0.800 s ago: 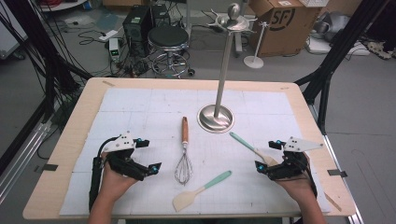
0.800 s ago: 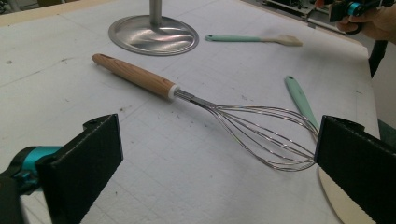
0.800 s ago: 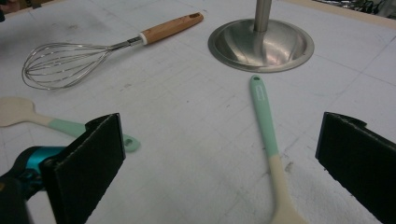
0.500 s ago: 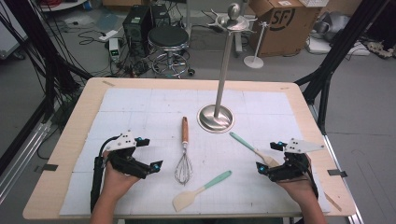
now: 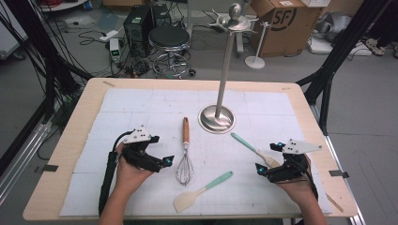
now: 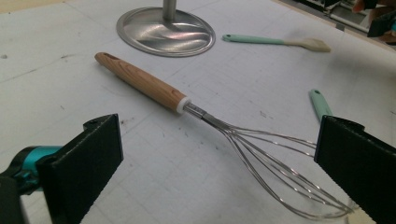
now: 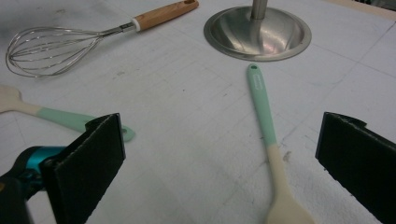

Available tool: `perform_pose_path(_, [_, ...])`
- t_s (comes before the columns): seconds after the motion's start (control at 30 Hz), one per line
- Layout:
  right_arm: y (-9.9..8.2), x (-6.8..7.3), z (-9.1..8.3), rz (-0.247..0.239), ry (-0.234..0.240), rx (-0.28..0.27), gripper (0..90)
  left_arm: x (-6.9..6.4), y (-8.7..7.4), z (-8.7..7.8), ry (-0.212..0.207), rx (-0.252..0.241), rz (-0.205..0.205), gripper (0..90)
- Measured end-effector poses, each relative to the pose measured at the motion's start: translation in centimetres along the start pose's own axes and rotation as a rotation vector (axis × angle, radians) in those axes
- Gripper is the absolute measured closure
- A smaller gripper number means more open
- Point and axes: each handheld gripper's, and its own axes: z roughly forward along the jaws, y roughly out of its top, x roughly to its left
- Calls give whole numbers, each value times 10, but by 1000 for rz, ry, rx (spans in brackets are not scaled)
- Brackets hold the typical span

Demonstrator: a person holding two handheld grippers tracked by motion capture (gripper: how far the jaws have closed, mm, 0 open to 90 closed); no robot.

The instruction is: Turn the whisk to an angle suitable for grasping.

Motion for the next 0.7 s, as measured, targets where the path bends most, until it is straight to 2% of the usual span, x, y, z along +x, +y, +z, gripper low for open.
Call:
perform_pose_path(0.07, [0, 0, 1, -4, 1, 8, 3, 2, 2, 5, 13, 12, -14, 17])
perform_pose_path(0.17, [0, 0, 3, -10, 1, 13, 3, 7, 2, 12, 18, 8, -77, 111])
perform_pose_path(0.2, [0, 0, 3, -9, 1, 14, 3, 8, 2, 15, 27, 6, -100, 123])
perform_pose_path(0.27, [0, 0, 4, -10, 0, 16, 3, 10, 6, 21, 40, 13, -118, 126])
perform_pose_path(0.43, [0, 0, 6, -13, 2, 21, 2, 8, 20, 40, 67, 55, -99, 127])
perform_pose_path(0.57, [0, 0, 6, -16, 0, 24, 3, 10, 31, 60, 108, 145, -83, 120])
perform_pose_path(0.6, [0, 0, 6, -17, -2, 27, 2, 12, 35, 70, 136, 190, -71, 120])
perform_pose_path(0.63, [0, 0, 6, -17, -2, 27, 2, 12, 35, 70, 136, 190, -71, 120])
perform_pose_path(0.7, [0, 0, 7, -17, -3, 30, 3, 13, 39, 82, 161, 232, -64, 120])
